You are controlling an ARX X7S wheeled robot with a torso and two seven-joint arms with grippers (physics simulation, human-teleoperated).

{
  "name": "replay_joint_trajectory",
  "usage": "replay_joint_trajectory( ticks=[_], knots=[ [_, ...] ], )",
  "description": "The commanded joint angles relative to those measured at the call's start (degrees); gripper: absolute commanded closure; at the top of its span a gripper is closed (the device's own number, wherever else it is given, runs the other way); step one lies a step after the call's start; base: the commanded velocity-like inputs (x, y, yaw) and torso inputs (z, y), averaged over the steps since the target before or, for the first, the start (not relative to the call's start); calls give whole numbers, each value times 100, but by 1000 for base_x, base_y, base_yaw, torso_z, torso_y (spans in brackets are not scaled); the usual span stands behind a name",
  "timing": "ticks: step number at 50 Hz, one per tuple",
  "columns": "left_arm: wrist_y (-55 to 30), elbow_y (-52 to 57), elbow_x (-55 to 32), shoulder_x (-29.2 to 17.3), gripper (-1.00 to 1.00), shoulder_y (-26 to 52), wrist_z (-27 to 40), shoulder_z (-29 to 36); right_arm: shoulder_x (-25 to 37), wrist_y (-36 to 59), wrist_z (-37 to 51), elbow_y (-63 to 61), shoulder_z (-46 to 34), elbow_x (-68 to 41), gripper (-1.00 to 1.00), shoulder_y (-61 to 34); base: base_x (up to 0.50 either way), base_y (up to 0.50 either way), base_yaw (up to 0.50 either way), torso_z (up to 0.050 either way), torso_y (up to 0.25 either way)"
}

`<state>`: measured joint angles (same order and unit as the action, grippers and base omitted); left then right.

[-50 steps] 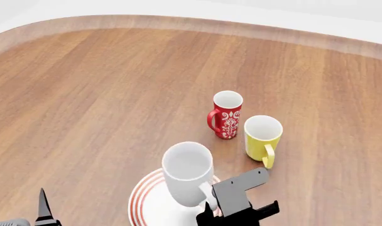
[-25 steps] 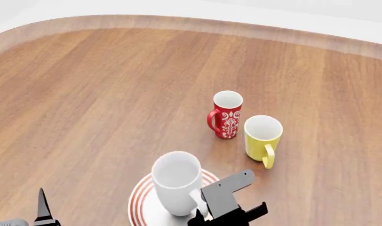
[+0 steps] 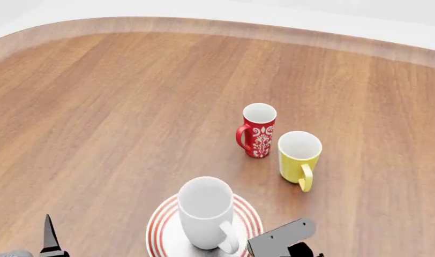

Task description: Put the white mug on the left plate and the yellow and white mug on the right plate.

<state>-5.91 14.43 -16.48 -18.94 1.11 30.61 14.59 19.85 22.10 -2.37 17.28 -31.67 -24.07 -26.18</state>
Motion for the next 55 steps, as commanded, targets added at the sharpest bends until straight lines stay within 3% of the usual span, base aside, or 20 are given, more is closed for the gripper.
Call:
replay_joint_trajectory(
  ticks=[1, 8, 20, 25, 39, 55],
  knots=[
    [42, 112, 2, 101, -100, -66, -265, -67, 826, -57, 468, -2517, 870, -430, -100, 1510, 0, 0, 0, 0, 0],
    [78, 40, -23, 89, -100, -29, -288, -73, 914, -1029, 984, -3643, 1759, -733, -100, 2356, 0, 0, 0, 0, 0],
    [123, -23, -94, 45, -100, 8, -340, -97, 724, -1903, 1705, -3912, 2242, -111, -100, 2932, 0, 0, 0, 0, 0],
    [190, -60, -72, 58, -100, 3, -433, 15, 667, -1605, 2278, -3766, 2137, 649, -100, 2788, 0, 0, 0, 0, 0],
    [67, -36, -254, -69, -100, 119, -516, -62, 405, -1195, 2704, -3385, 2263, 604, -100, 2467, 0, 0, 0, 0, 0],
    [112, 13, -197, -79, -100, 19, -378, -91, 305, -1112, 1863, -2255, 2085, 30, -100, 1763, 0, 0, 0, 0, 0]
  ],
)
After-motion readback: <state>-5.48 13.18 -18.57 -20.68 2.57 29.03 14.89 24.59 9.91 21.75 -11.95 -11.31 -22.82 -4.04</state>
